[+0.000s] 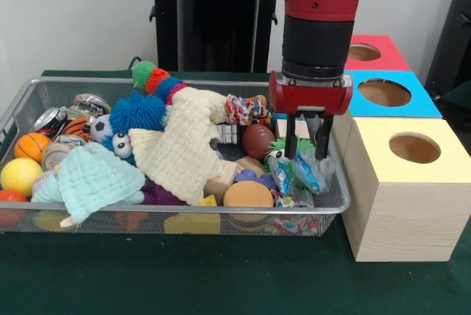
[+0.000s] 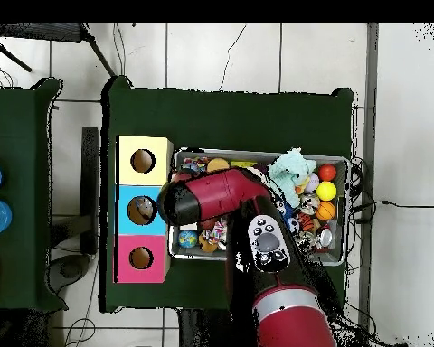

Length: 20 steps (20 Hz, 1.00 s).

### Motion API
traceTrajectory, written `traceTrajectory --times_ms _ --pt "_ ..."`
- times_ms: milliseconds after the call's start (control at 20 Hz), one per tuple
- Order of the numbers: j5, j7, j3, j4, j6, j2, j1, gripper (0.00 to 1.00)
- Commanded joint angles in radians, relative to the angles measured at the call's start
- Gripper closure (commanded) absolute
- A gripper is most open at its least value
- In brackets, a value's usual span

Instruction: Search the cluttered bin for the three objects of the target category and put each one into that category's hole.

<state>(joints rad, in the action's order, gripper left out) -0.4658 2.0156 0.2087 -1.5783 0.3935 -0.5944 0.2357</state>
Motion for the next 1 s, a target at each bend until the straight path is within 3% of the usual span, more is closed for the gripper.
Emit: traceTrajectory --times_ms 50,500,650,1000 --pt "0.054 -0.011 0.051 -0.098 0.143 -0.065 0.037 1.0" --pt "0.107 -0.001 0.029 -0.17 0.21 -0.179 0.018 1.0" --pt "0.11 -0.013 0.034 -0.175 0.212 -0.187 0.027 1.0" --pt "0.068 0.027 0.025 -0.114 0.079 -0.083 0.034 1.0"
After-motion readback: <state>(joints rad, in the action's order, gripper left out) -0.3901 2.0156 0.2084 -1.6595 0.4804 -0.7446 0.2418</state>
